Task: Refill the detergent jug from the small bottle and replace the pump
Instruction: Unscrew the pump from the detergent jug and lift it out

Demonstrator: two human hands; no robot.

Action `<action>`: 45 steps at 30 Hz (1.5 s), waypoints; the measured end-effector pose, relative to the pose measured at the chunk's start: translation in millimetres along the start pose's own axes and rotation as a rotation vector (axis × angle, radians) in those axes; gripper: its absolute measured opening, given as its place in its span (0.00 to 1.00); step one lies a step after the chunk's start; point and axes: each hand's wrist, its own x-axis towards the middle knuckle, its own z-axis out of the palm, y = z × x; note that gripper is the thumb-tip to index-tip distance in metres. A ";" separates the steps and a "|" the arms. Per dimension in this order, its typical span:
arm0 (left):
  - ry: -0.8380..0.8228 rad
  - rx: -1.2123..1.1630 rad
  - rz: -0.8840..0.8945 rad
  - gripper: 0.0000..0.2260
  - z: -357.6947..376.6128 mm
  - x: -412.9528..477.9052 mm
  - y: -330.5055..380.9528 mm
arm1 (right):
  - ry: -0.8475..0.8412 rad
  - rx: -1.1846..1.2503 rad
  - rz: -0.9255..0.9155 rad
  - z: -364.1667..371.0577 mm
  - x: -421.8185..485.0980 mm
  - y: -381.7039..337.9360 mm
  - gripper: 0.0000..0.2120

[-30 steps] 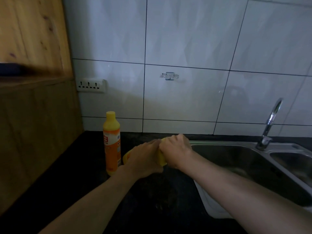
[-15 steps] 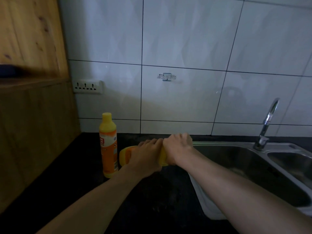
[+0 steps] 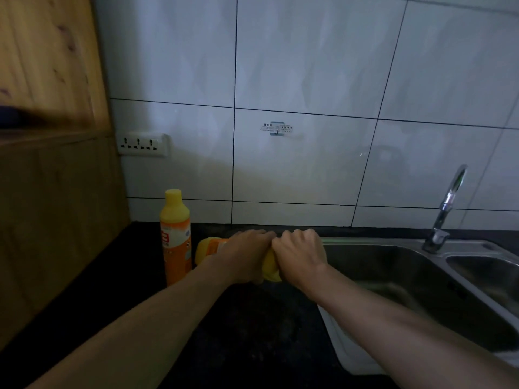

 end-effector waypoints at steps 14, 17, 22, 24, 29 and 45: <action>0.357 -0.363 -0.185 0.27 6.3 -2.9 -9.0 | -0.189 0.464 0.030 -60.0 39.2 38.1 0.22; 0.370 -0.405 -0.204 0.30 5.1 -2.2 -5.3 | -0.202 0.495 -0.031 -66.2 44.5 40.8 0.20; 0.367 -0.430 -0.219 0.31 6.9 -6.9 -8.1 | -0.178 0.423 -0.137 -70.4 46.3 36.9 0.19; 0.346 -0.447 -0.269 0.29 4.9 -7.5 -11.4 | -0.161 0.368 -0.195 -72.0 44.8 32.0 0.16; 0.321 -0.531 -0.321 0.22 0.0 -6.7 -21.6 | -0.074 0.282 -0.320 -71.1 40.8 22.8 0.18; 0.438 -0.565 -0.297 0.35 5.5 -25.6 -8.1 | -0.200 0.404 -0.151 -80.5 42.5 24.7 0.19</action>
